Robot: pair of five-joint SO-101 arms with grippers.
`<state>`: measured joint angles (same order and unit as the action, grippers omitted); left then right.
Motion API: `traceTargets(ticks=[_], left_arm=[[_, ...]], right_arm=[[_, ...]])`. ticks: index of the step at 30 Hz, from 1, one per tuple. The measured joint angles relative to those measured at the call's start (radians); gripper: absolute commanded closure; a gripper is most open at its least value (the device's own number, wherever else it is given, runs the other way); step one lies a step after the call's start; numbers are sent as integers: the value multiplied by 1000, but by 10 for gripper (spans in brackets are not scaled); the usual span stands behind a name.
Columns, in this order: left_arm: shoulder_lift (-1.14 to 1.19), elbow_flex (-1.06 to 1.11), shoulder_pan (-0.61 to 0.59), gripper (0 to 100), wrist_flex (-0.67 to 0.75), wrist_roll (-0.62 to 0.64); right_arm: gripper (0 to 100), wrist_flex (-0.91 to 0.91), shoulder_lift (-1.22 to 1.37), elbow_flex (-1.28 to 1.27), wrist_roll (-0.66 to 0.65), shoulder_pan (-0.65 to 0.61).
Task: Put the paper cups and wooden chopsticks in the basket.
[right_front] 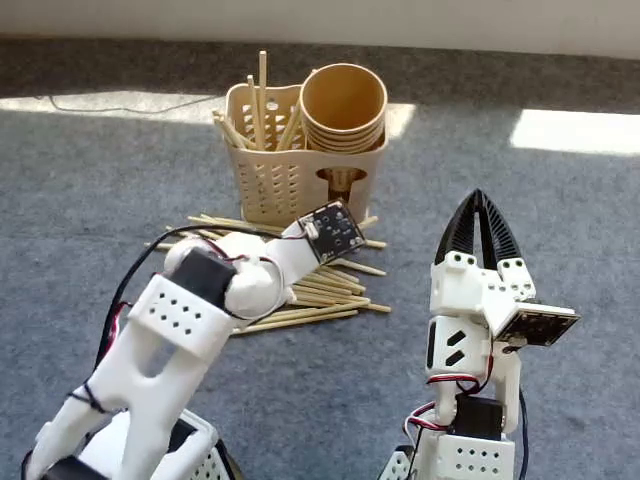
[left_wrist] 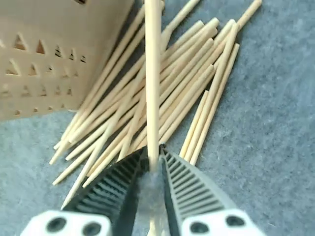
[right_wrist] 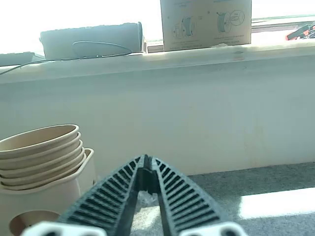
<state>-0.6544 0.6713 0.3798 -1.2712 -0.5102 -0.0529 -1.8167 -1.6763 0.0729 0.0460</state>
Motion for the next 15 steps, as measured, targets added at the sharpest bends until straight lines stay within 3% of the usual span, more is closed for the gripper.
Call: traceTargets(ticks=[11,15], left_arm=[[-227,-107,0,995,0,204],[-245,-164,0,995,69,307]], right_arm=[[992,0,0,0,0,0],[992,0,0,0,0,0]])
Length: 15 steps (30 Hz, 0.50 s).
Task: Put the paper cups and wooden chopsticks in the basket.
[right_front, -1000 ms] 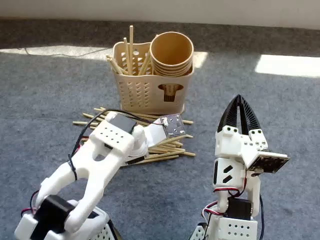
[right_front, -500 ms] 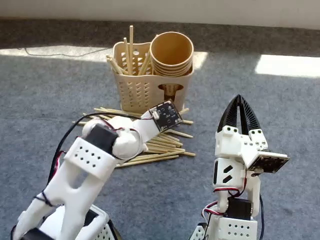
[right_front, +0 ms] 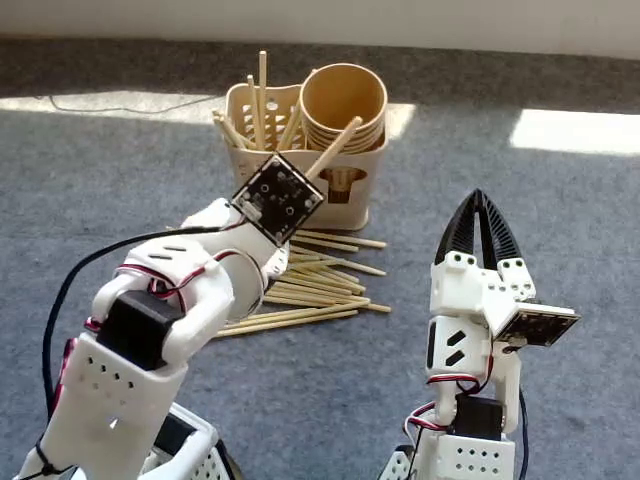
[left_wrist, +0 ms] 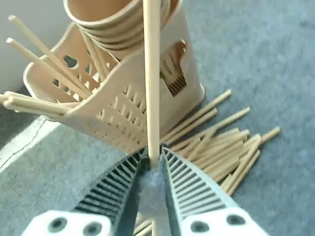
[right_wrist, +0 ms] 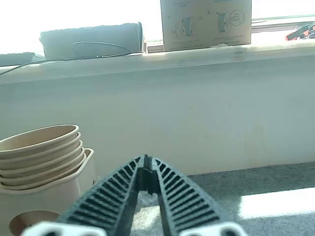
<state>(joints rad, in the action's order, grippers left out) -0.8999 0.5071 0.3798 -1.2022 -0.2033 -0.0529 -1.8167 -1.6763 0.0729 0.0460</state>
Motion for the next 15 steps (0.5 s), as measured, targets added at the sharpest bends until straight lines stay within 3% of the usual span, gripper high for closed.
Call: traceTargets(ticks=[9,15], left_arm=[[-3,-18,0,995,311,161],[-3,-18,-2,995,535,193]], right_arm=[[992,0,0,0,0,0],[992,0,0,0,0,0]])
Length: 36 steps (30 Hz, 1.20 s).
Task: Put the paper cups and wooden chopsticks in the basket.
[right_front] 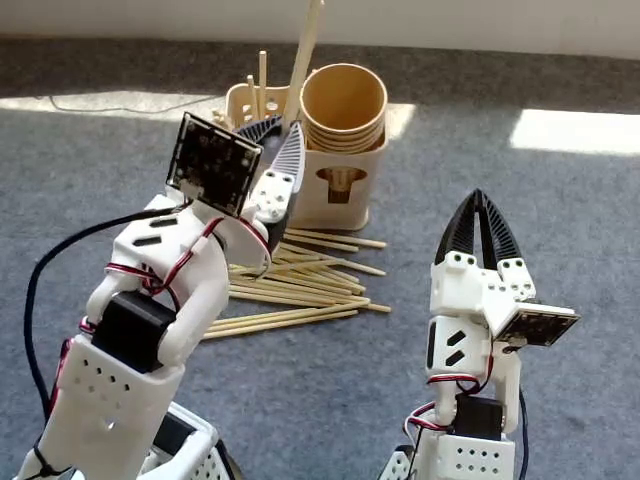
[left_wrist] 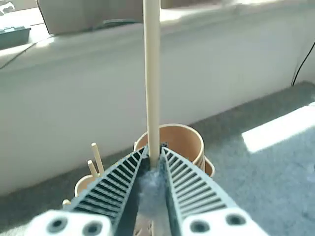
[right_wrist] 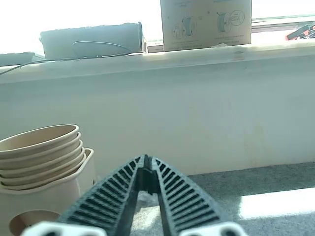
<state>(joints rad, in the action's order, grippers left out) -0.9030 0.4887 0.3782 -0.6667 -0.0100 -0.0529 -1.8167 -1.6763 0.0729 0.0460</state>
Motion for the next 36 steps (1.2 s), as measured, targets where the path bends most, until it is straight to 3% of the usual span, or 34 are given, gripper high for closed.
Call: traceTargets(ticks=[8,19,36], left_arm=[[0,23,0,995,222,0],[2,247,-55,995,539,0],[20,488,-126,995,799,0]], right_arm=[[992,0,0,0,0,0],[992,0,0,0,0,0],[992,0,0,0,0,0]])
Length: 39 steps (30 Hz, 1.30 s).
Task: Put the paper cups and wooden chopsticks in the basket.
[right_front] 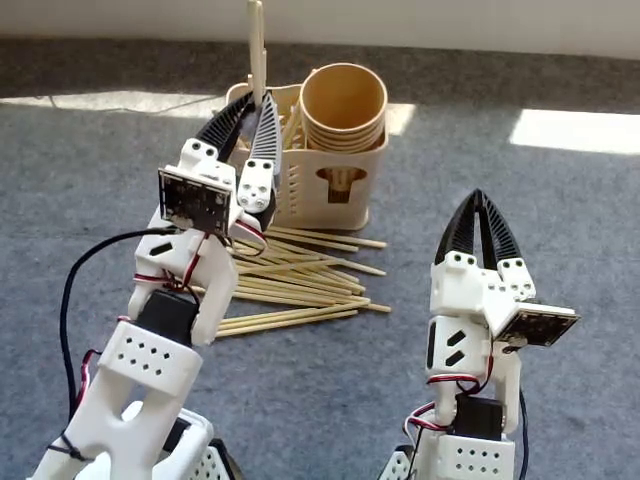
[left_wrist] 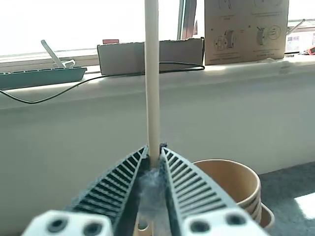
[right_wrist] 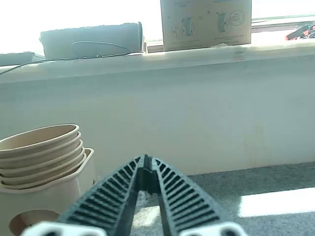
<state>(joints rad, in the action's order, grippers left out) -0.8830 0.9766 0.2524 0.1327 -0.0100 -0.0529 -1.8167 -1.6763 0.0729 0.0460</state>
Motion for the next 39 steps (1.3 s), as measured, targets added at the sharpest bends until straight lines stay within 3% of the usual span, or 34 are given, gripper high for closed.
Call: traceTargets(ticks=[11,27,39], left_arm=[[244,-71,-38,995,71,2],[103,-110,2,995,71,0],[347,-302,-49,995,71,0]], right_arm=[[992,0,0,0,0,0],[992,0,0,0,0,0],[992,0,0,0,0,-15]])
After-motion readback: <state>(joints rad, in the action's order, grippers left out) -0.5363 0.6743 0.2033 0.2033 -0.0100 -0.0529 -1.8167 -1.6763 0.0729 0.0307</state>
